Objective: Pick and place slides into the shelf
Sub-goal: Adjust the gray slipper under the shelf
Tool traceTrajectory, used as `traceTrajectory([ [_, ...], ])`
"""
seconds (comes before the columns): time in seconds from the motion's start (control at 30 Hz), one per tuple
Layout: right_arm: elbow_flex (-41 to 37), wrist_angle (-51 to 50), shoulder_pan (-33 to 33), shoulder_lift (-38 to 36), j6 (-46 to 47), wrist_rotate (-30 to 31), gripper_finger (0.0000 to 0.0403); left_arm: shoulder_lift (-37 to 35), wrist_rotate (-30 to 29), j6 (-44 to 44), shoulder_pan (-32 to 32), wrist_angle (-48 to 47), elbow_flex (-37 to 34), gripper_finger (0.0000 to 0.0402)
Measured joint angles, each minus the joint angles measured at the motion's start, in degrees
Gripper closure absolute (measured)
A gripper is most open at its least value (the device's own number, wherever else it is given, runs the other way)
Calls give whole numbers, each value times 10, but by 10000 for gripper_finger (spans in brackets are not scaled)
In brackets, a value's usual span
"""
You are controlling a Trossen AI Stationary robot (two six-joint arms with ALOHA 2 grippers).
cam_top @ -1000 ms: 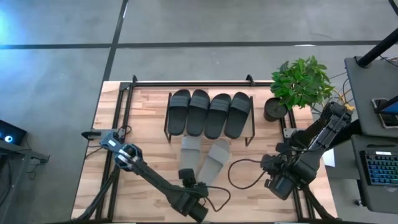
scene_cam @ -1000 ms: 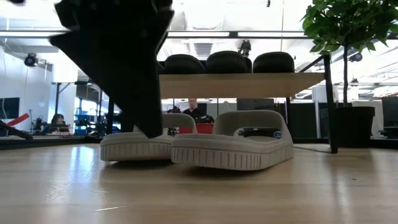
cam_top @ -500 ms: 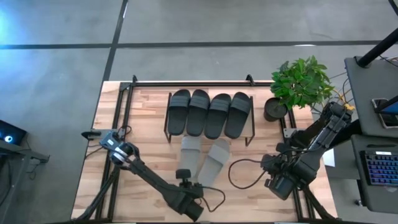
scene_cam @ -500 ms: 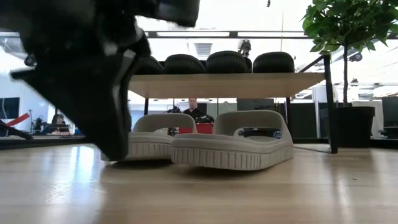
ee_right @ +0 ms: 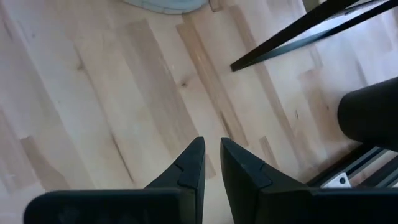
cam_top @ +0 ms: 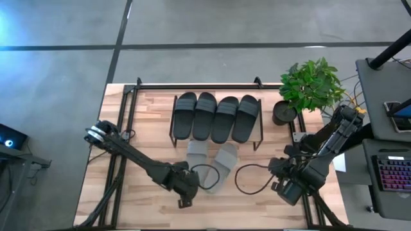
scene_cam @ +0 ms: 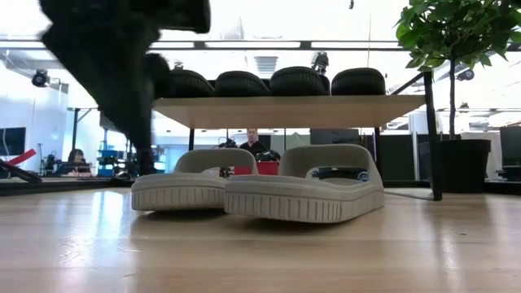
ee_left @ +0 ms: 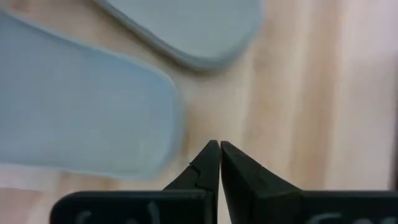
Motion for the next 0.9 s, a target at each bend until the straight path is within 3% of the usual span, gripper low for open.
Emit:
traceTrajectory([
  [0.1, -8, -1, 0, 0, 1, 0, 360, 0, 27, 0, -1, -7, -21, 402],
  [0.33, -43, -1, 0, -3, 16, -5, 360, 12, 23, 60, 4, 27, -26, 402],
  [0.57, -71, -1, 0, -5, 32, -21, 360, 19, -37, 80, 47, 21, -56, 401],
  [0.9, -81, -2, 0, -5, 46, -21, 360, 19, -98, 174, 165, 49, -56, 401],
])
